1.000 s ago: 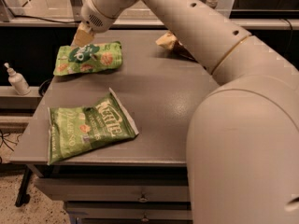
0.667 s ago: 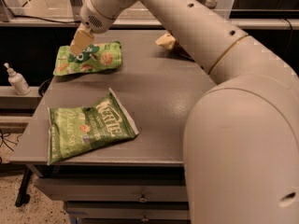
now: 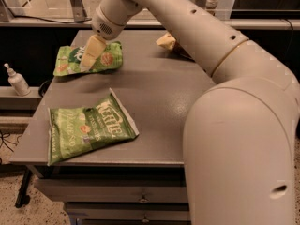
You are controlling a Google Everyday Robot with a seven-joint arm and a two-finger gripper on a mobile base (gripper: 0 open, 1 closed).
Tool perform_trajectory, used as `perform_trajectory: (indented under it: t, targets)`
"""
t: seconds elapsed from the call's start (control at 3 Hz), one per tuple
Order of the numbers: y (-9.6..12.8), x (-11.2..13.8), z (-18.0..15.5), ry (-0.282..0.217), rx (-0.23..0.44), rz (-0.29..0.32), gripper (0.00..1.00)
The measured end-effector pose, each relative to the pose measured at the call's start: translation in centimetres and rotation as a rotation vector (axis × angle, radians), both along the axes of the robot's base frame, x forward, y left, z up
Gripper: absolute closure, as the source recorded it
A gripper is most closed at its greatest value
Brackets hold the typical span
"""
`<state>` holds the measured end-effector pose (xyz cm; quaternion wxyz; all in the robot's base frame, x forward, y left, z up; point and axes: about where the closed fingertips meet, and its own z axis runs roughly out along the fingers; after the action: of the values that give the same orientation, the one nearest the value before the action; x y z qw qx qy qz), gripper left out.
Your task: Move green rice chip bag near brown chip bag
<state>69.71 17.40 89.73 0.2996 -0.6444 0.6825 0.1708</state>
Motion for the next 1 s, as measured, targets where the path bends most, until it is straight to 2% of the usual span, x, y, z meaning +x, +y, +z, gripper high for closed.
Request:
perform_trajectory:
  t: [0.67,1.0]
  targets:
    - [-1.3,2.5,-3.7,0.010,-0.053,0.002,0.00]
    - [-1.9,3.2,-4.7,0.010,-0.072,-0.003,0.18]
